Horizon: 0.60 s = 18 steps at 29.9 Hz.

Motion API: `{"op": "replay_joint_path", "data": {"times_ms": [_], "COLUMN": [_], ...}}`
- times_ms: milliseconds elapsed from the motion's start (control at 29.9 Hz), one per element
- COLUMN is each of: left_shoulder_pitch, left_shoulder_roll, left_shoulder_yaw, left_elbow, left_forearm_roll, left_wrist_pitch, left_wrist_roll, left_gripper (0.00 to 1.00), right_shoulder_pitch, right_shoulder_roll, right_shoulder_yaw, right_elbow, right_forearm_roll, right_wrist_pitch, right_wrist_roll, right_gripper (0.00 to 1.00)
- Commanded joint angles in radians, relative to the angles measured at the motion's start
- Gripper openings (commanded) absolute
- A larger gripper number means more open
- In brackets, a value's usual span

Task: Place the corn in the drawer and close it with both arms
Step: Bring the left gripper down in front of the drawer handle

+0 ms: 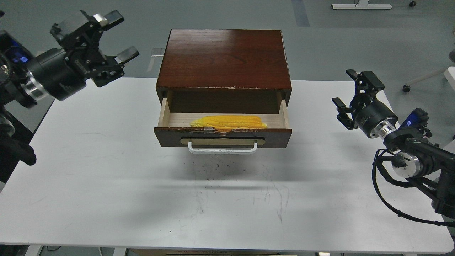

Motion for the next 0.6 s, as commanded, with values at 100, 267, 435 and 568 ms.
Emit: {"op": "replay_joint_path", "data": {"times_ms": [100, 267, 435, 568], "left_shoulder_pitch": [-0.075, -0.070, -0.069, -0.050], "left_shoulder_roll": [-0.134, -0.244, -0.299, -0.324], "left_shoulder_yaw": [0.006, 0.059, 0.164, 0.216], "left_elbow": [-0.192, -0.195, -0.187, -0.178], "left_forearm_roll": [0.548, 0.827, 1.046, 1.161], "left_wrist_pitch": [0.000, 0.000, 0.000, 0.000], "left_wrist_roll": [0.000, 0.000, 0.000, 0.000], "left_gripper": [1.00, 0.99, 0.95, 0.90], "right_shoulder_pitch": [-0.012, -0.026, -0.030, -0.033], "right_shoulder_roll": [0.000, 0.000, -0.005, -0.006], "right_shoulder_yaw": [-0.003, -0.003, -0.003, -0.003], "right_elbow": [0.000, 0.000, 0.000, 0.000], "right_forearm_roll": [-0.002, -0.002, -0.005, -0.005], "right_wrist_pitch": [-0.002, -0.003, -0.005, -0.006], "right_wrist_roll": [0.000, 0.000, 0.000, 0.000], "right_gripper": [1.00, 1.00, 1.00, 1.00]}}
